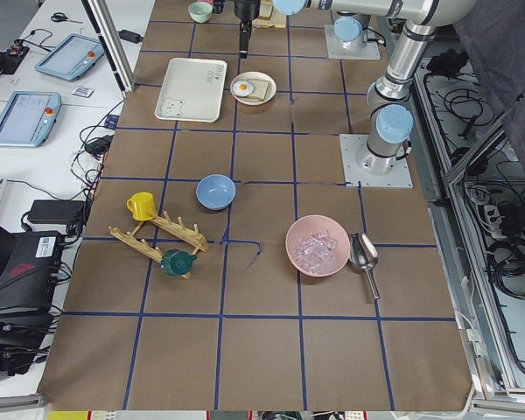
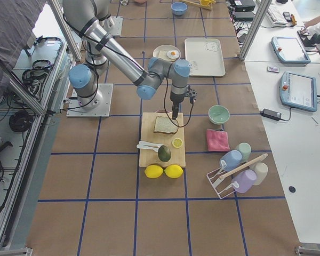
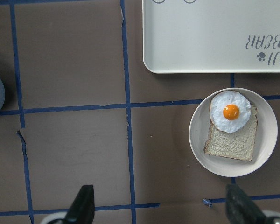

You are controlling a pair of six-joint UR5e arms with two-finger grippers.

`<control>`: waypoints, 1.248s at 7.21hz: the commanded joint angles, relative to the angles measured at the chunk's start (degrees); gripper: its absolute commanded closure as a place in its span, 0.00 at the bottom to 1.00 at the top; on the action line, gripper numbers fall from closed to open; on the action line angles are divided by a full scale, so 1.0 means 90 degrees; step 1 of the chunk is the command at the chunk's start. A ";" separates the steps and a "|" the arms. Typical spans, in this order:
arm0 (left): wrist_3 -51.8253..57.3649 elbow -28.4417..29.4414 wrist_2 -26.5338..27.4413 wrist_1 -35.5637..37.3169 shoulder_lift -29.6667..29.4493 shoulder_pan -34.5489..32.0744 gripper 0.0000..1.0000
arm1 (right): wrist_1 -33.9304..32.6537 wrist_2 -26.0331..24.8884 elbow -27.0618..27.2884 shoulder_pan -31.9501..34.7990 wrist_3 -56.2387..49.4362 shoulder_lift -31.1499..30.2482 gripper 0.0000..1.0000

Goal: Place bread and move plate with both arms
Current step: 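Lower the right gripper and grasp the bread slice by its edge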

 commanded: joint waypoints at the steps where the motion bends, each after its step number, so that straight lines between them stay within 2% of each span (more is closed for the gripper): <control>1: 0.0000 0.0000 0.0003 0.0000 0.0000 0.0000 0.00 | 0.0043 -0.0202 0.0015 -0.0166 -0.0054 0.0127 0.00; 3: 0.0000 0.0000 0.0003 0.0000 0.0000 0.0000 0.00 | 0.0005 -0.0203 0.0315 -0.0273 -0.0024 0.0176 0.06; 4: 0.0000 0.0000 0.0003 0.0000 0.0000 0.0000 0.00 | 0.0004 -0.0203 0.0415 -0.0332 -0.0034 0.0186 0.05; 6: 0.0000 0.0000 0.0013 0.0000 0.0000 0.0000 0.00 | -0.0006 -0.0203 0.0396 -0.0342 -0.0034 0.0186 0.07; 8: 0.0000 0.0000 0.0013 0.0000 0.0000 0.0000 0.00 | 0.0023 -0.0212 0.0386 -0.0372 -0.0063 0.0138 0.28; 9: 0.0000 0.0000 0.0013 0.0000 0.0000 0.0000 0.00 | 0.0014 -0.0203 0.0386 -0.0420 -0.0102 0.0138 0.33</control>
